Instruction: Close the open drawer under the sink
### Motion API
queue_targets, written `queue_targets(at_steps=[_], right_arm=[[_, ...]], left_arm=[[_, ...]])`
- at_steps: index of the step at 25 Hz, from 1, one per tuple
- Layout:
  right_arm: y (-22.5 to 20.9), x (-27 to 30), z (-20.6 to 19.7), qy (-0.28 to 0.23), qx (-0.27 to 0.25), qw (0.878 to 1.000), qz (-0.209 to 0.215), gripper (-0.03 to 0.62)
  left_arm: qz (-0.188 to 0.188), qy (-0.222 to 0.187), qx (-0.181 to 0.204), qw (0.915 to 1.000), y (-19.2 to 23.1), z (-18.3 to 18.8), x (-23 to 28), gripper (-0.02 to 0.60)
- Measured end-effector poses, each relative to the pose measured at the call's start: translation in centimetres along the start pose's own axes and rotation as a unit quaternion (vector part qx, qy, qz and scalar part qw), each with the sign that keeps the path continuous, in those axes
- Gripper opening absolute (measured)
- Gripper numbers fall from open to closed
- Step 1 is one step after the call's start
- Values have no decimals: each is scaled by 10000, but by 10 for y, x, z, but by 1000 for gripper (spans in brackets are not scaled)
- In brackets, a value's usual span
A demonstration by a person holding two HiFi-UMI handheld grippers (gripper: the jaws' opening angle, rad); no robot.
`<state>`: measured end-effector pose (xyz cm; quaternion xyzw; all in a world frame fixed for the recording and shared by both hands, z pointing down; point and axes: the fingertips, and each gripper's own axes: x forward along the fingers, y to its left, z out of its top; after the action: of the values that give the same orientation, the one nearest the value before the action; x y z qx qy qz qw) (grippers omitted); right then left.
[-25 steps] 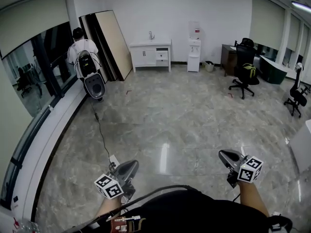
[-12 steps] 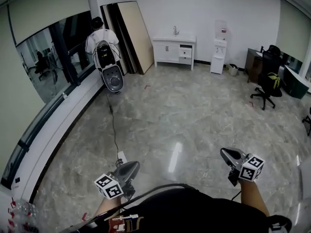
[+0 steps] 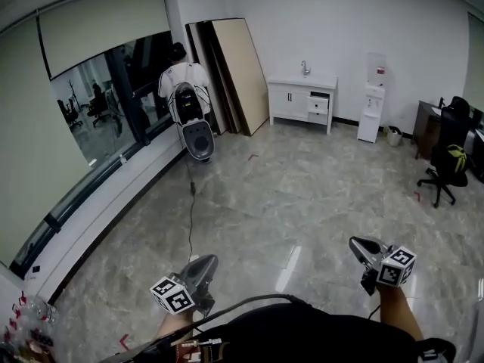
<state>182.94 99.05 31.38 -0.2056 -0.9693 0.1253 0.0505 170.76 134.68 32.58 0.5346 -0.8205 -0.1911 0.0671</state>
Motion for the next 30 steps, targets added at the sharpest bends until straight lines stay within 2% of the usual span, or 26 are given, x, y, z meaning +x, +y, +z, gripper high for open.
queue_targets(at_steps=[2, 5, 8, 14, 19, 23, 27, 30], right_arm=[[-22, 3, 6, -111, 189, 9997, 55, 2], [-45, 8, 0, -29, 109, 9999, 64, 2], [-74, 13, -9, 145, 18, 9998, -127, 2], [-100, 43, 0, 159, -15, 9988, -462, 2], [-126, 86, 33, -6, -162, 9957, -910, 2], [-131, 139, 47, -3, -247, 9949, -973, 2], [-146, 199, 71, -240, -164, 9932, -1124, 2], [-156, 244, 72, -168, -194, 9928, -1167, 2]], left_arm=[[-51, 138, 25, 9999, -5, -10, 27, 0], [-19, 316, 35, 9995, 1, -19, 49, 0], [-28, 282, 2, 9996, 17, -17, 72, 0], [-400, 338, -98, 9986, 63, -11, 120, 0], [-983, 338, -134, 9945, 117, 14, 183, 0], [-1240, 416, -71, 9914, 170, 45, 216, 0], [-1358, 430, -132, 9897, 233, 72, 234, 0], [-1374, 509, -131, 9891, 277, 84, 245, 0]])
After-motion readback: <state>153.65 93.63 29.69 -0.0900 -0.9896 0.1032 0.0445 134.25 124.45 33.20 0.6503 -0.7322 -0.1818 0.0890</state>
